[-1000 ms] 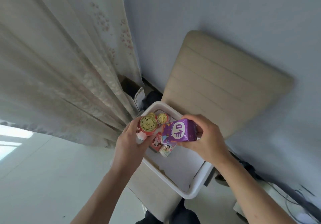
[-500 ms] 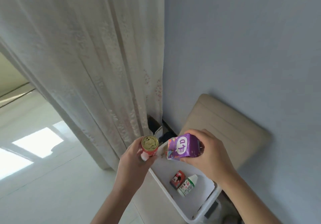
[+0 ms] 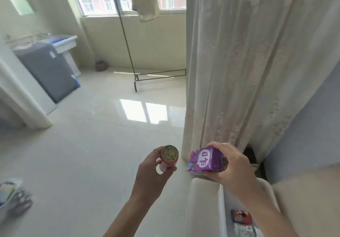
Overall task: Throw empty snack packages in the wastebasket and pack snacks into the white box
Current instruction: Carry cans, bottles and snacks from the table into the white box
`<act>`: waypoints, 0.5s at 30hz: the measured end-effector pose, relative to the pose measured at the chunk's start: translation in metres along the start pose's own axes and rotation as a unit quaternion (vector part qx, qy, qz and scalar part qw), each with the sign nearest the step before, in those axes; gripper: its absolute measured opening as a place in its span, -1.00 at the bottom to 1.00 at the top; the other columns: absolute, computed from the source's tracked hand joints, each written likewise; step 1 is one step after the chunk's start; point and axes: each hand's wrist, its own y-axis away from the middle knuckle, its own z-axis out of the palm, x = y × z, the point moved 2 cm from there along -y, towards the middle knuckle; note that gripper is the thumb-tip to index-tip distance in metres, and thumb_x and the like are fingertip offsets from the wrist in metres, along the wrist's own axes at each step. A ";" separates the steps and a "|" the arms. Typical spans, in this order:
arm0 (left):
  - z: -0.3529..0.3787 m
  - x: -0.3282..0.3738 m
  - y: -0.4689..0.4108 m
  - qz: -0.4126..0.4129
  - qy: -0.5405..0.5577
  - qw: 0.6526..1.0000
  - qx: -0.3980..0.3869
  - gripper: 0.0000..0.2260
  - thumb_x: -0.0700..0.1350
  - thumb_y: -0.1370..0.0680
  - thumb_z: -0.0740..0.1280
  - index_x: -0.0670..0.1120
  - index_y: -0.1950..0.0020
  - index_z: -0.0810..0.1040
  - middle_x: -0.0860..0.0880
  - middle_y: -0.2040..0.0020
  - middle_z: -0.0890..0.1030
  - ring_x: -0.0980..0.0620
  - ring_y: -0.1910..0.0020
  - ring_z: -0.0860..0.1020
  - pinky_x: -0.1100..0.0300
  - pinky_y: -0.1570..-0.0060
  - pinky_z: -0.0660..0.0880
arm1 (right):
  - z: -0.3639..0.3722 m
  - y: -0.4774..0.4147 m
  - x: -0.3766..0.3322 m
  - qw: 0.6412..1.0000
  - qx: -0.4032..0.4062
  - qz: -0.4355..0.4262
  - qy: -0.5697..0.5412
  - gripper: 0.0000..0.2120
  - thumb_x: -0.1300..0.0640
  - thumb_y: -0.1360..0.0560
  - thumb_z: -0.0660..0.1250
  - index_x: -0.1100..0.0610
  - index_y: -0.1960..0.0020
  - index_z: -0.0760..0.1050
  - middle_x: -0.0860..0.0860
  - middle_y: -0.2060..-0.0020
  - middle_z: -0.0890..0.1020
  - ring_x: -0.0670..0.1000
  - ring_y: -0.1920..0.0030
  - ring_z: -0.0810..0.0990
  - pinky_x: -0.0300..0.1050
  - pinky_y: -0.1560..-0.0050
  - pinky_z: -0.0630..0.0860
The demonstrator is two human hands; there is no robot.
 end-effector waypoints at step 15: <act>-0.256 -0.061 0.231 -0.114 -0.074 0.937 0.321 -0.55 -0.09 -0.42 0.60 0.14 -0.24 0.56 0.22 -0.07 0.67 0.13 -0.11 0.63 0.09 -0.17 0.59 | 0.211 0.026 -0.233 0.939 -0.238 -0.204 -0.142 -0.28 0.03 -0.06 0.76 -0.06 -0.18 0.60 -0.23 -0.02 0.61 -0.12 0.07 0.64 -0.19 0.17 0.64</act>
